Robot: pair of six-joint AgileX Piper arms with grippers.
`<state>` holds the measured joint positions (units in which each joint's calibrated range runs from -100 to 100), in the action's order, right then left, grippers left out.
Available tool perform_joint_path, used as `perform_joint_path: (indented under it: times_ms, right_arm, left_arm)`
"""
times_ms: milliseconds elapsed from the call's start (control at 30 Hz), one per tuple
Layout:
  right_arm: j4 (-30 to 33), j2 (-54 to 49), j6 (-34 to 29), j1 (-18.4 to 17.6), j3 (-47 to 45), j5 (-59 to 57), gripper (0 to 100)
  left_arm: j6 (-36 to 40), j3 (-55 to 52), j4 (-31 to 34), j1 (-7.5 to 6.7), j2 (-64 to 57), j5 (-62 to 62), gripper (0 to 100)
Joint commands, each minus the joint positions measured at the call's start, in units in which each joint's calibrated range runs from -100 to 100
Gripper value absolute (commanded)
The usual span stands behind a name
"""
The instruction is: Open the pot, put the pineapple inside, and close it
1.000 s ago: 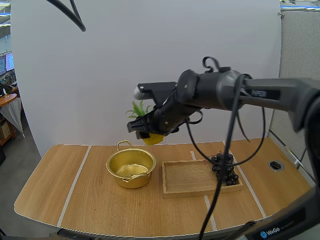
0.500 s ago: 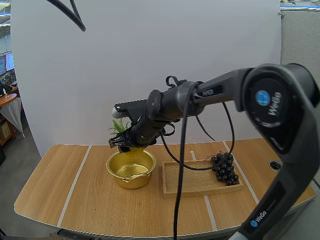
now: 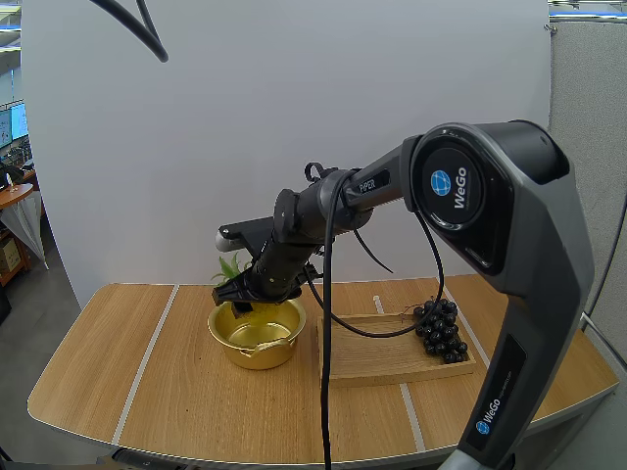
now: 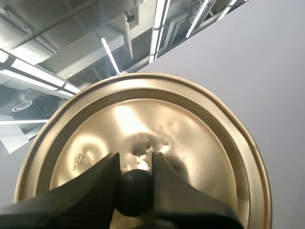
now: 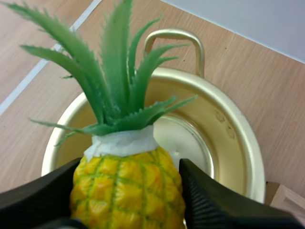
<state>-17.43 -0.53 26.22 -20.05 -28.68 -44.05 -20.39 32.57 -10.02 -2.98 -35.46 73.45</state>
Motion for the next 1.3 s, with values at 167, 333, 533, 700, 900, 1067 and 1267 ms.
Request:
perform_joint_path:
  times_ms: [167,333,533,700,900,1067,1267]
  right_arm:
    - [4.1,4.8,-2.6,-0.1,0.4,-0.1,0]
    - [4.3,7.1,-2.6,-0.1,0.4,1.1,0]
    - [4.5,7.9,-2.7,-0.1,0.4,2.1,0]
    - [3.3,8.5,-2.7,-0.1,0.4,2.1,0]
    - [3.2,8.6,-2.7,-0.1,0.4,0.6,60]
    - [3.2,8.6,-2.7,-0.1,0.4,0.8,100]
    - [3.1,5.7,-2.7,-0.1,0.4,1.1,100]
  left_arm:
    - [0.6,0.4,0.0,-0.17,-0.3,-2.2,0]
    - [0.6,0.4,0.0,-0.17,-0.3,-2.2,0]
    - [0.6,0.4,0.0,-0.17,-0.3,-2.2,0]
    - [0.6,0.4,0.0,-0.17,-0.3,-2.2,0]
    - [0.6,0.4,0.0,-0.17,-0.3,-2.2,0]
    - [0.6,0.4,0.0,-0.17,-0.3,-2.2,0]
    - [0.6,0.4,0.0,-0.17,-0.3,-2.2,0]
